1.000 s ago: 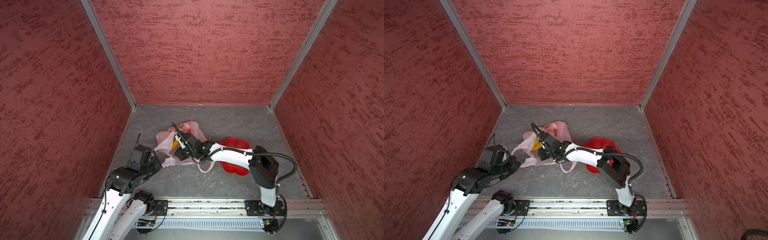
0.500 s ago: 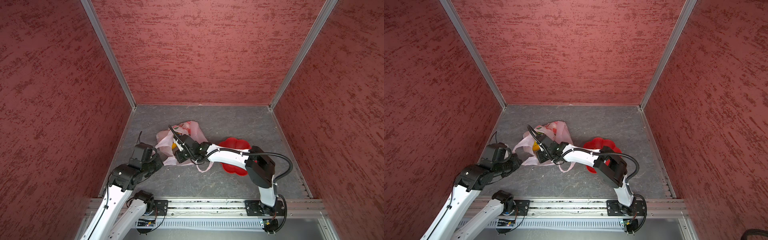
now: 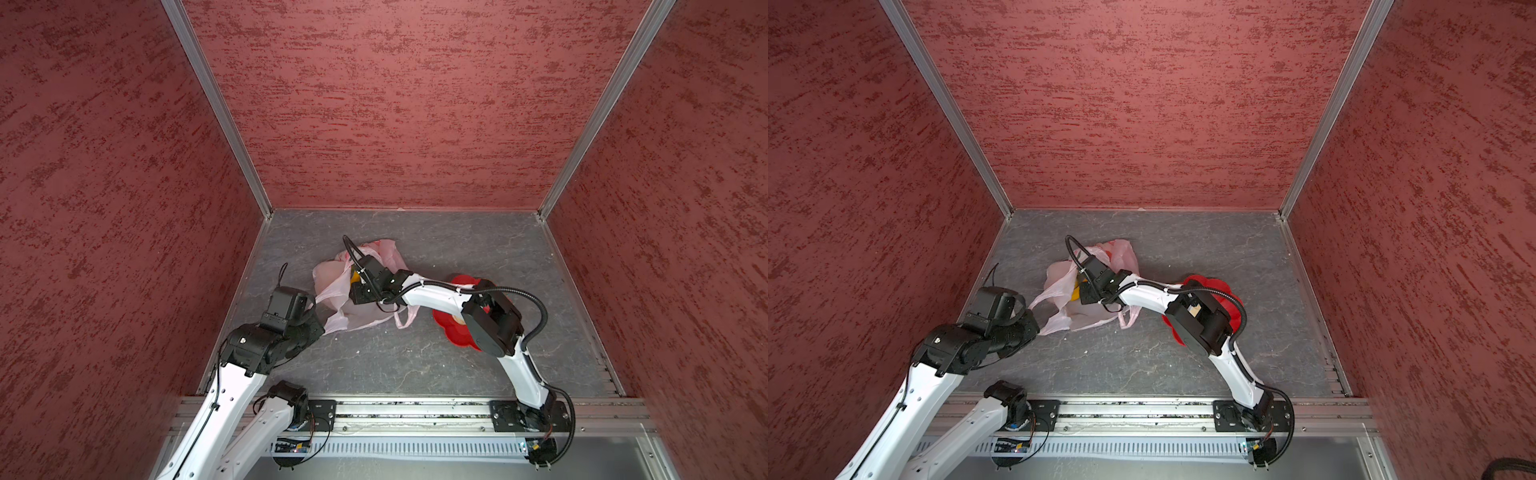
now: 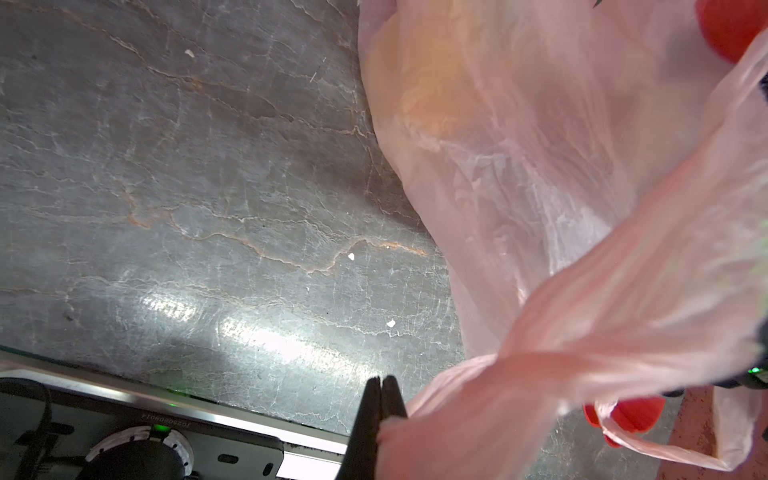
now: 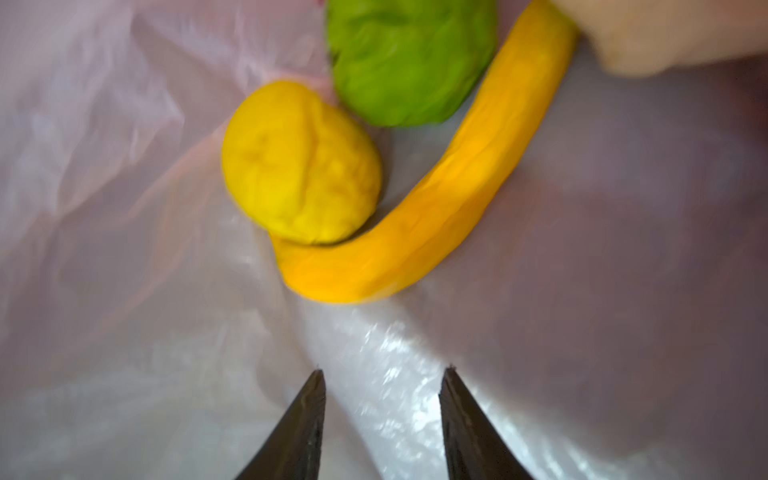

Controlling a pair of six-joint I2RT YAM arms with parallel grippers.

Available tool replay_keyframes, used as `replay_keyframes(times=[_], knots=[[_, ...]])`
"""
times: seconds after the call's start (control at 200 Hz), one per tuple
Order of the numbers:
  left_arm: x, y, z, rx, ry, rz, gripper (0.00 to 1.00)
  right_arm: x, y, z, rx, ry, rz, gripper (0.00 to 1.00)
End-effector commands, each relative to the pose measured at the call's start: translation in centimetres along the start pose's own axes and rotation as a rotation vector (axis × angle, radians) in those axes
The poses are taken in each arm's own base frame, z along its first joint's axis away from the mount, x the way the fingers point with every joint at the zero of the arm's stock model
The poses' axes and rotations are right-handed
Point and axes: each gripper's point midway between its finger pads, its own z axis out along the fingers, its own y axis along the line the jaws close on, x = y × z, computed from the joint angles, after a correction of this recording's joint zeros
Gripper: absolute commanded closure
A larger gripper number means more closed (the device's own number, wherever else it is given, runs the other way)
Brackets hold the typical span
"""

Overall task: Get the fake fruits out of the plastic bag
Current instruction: 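Lower the right gripper onto the yellow banana and close on it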

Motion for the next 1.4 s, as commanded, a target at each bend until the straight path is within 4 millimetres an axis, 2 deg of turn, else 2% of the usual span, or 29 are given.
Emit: replay_keyframes(times=[0.0, 0.286, 0.671, 1.012, 1.252, 1.398], knots=[[-0.8, 0.3, -0.7, -0.019, -0.043, -0.022, 1.00, -2.4, -0.7, 0.9, -0.003, -0.067, 0.093, 0.53], [-0.4, -0.7, 0.1, 0.052, -0.036, -0.053, 1.00, -3.7, -0.9, 2.4, -0.021, -0.095, 0.122, 0.45], [0.6, -2.0, 1.7, 0.133, -0.011, 0.004, 1.00, -4.0, -1.2, 3.8, -0.017, -0.105, 0.201, 0.45], [1.4, -3.4, 1.7, 0.245, -0.002, 0.074, 1.00, -3.4, -3.1, 4.9, 0.063, -0.116, 0.261, 0.50], [2.1, -4.4, 1.7, 0.307, 0.031, 0.118, 1.00, -3.0, -3.0, 5.9, 0.056, -0.104, 0.313, 0.51], [2.4, -4.7, 2.1, 0.319, 0.049, 0.127, 1.00, -2.9, -2.8, 6.6, 0.042, -0.102, 0.333, 0.57]])
